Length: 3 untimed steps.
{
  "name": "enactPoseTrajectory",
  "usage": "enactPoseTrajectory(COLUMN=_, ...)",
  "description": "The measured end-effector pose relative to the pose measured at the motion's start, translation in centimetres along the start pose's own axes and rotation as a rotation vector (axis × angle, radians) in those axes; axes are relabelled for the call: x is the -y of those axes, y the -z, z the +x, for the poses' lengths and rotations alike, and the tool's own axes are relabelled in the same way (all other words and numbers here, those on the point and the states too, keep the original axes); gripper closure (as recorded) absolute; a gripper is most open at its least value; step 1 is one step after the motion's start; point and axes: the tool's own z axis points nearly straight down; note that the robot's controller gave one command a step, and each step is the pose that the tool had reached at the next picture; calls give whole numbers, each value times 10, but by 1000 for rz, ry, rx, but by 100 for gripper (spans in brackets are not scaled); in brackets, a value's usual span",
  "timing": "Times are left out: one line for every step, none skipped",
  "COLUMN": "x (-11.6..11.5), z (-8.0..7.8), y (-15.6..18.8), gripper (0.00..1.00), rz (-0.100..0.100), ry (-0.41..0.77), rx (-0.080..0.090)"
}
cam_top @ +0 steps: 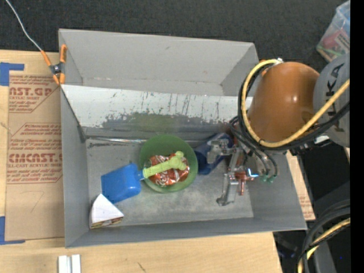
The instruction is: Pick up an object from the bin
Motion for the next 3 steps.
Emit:
enactPoseTrajectory(x=0, z=-2, y=4, gripper=0, rz=0, ry=0, rx=8)
enactPoseTrajectory(x=-24, z=-57, y=-64, gripper=0, rz=1, ry=108, rx=10)
enactPoseTrajectory(x=-21, z=-70, y=-86, gripper=0, rz=1, ry=391, rx=6)
